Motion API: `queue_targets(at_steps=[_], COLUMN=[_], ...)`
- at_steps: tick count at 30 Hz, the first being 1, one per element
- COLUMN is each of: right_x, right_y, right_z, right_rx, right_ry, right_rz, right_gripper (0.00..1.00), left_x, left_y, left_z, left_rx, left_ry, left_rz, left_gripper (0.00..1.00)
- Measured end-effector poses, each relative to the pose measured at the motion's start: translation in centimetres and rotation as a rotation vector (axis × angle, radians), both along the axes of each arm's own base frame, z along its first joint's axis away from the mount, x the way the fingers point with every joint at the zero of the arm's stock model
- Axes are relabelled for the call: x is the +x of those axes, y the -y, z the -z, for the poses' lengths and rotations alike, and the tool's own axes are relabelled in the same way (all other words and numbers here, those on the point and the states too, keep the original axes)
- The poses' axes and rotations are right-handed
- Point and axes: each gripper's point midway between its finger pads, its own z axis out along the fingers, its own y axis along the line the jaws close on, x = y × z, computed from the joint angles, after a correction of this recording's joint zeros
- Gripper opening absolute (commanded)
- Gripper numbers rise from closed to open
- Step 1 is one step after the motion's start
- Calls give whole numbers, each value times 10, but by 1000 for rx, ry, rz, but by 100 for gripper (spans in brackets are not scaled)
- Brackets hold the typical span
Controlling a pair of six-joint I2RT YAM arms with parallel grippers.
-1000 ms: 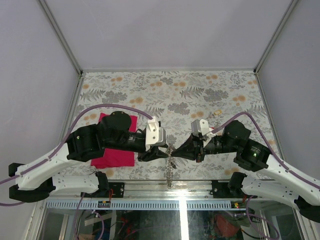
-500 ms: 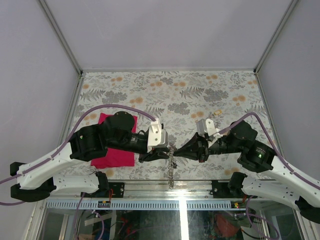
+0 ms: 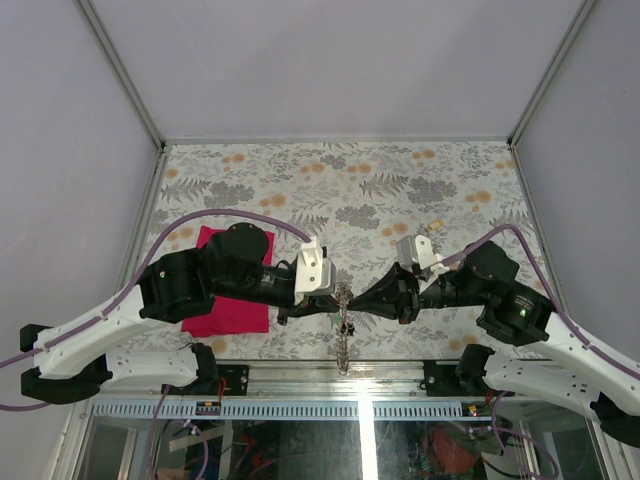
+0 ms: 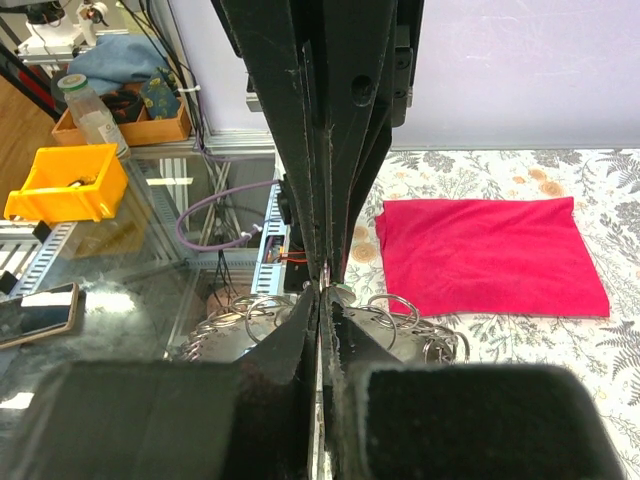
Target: Put the keys on the keyring
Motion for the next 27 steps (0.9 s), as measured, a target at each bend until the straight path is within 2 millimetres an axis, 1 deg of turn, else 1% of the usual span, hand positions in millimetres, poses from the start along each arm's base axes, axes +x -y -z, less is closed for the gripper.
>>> queue_targets(at_steps=[11,13,14,17,21,24,27], right_x=[10,13,14,16,17,17,15], right_y=[5,5,6,6,7,8,9], right_z=[-16,-18,-19,-20,-23,-27,-28], right_rx=[90,107,117,149,178,195,200], right_ry=[-43,-58,-67,-85,-91,-83,-77], right_rz=[96,114,122,141,150,148,142], right_gripper=[0,0,0,0,0,0,0], left_x=[8,9,9,10,11,12,13], left_y=[3,4,4,6,7,4,-1], left_z=[-8,-9,-9,-9,-7,-11,-22], left_rx=[-75,-86,-90,-98,-109,-148,-217], left_ry=[21,21,19,11,-1,5,21], left_rz=[-48,-57,-61,-70,-79,-97,-124], left_gripper=[0,2,5,19,29,30,33])
